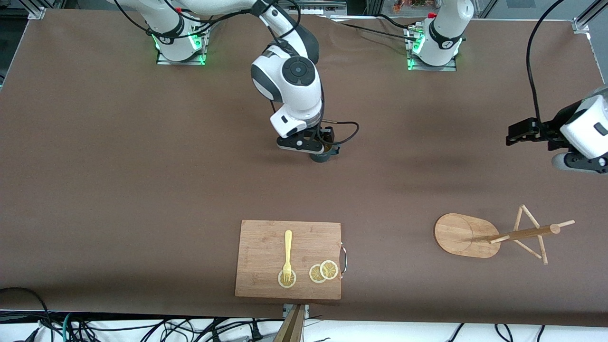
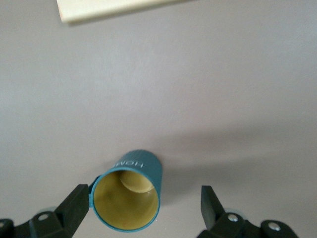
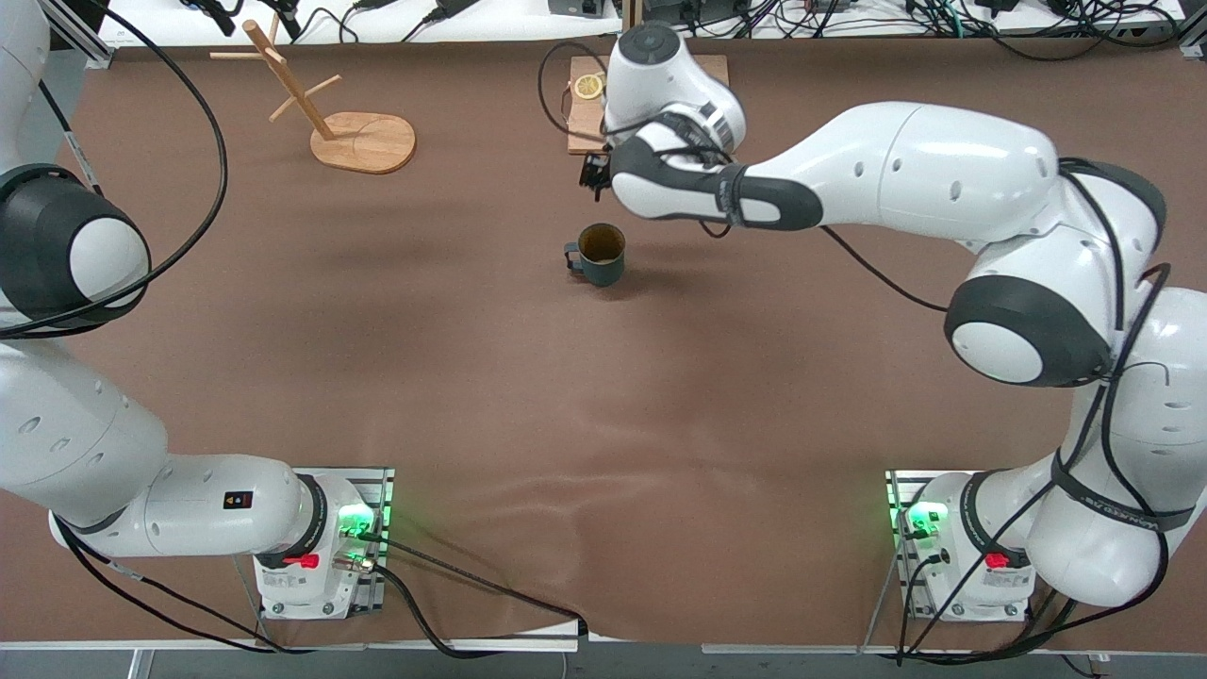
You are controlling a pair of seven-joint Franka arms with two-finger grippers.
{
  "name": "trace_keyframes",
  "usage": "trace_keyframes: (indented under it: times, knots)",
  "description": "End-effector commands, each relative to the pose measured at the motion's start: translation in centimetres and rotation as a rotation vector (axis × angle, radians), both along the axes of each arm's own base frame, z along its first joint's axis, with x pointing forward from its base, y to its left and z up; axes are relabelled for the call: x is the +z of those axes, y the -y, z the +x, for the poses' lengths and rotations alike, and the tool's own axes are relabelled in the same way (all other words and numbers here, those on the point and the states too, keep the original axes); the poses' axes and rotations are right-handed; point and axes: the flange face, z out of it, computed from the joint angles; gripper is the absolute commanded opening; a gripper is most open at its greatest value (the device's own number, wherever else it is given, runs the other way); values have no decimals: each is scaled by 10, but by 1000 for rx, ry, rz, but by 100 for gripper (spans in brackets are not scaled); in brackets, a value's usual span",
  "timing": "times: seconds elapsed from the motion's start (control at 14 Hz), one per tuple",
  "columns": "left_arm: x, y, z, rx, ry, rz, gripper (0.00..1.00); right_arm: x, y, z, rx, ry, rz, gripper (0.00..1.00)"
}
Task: Pass cup and hang on rack
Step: 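Carry the teal mug with the right gripper toward the table middle, then set the mug down, release it while the left gripper approaches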
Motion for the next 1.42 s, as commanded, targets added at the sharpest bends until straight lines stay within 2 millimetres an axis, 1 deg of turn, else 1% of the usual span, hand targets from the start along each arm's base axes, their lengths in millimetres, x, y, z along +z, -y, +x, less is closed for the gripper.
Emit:
trace_keyframes:
  times: [0.0,0.07,0.21,0.36,0.43,0.5,0.57,0.64,0.71,0.78,0.93,1.0,1.07,1.21,1.35]
  knots:
    - [-27,15,-8,-92,-69,-90,100,62,45,17,25,-8,-21,100]
    - [-37,23,-10,-151,-86,-116,100,80,61,22,46,-18,-21,100]
    - [-49,36,-12,-262,-103,-158,100,116,100,32,83,-58,-25,100]
    - [-67,46,-18,-389,-128,-197,100,149,154,41,120,-103,-69,100]
    - [-78,53,-21,-457,-143,-218,100,160,181,48,160,-119,-89,100]
    - [-90,58,-22,-538,-141,-252,100,177,214,54,204,-128,-102,100]
    - [-105,61,-24,-624,-133,-292,100,188,246,58,240,-157,-110,100]
    - [-117,64,-25,-695,-112,-341,100,199,283,60,278,-196,-108,100]
    - [-132,66,-28,-740,-95,-388,100,211,328,63,314,-234,-89,100]
    - [-147,67,-29,-773,-76,-428,100,219,377,64,367,-265,-60,100]
    - [-169,73,-33,-848,-10,-491,100,209,472,63,442,-332,-11,100]
    - [-180,73,-37,-866,17,-513,100,203,503,60,444,-345,-3,100]
    - [-190,75,-42,-872,43,-534,100,199,525,58,419,-358,2,100]
    - [-212,78,-52,-883,108,-579,100,190,537,54,404,-393,-34,100]
    - [-234,81,-58,-928,194,-625,100,189,544,49,400,-430,-63,100]
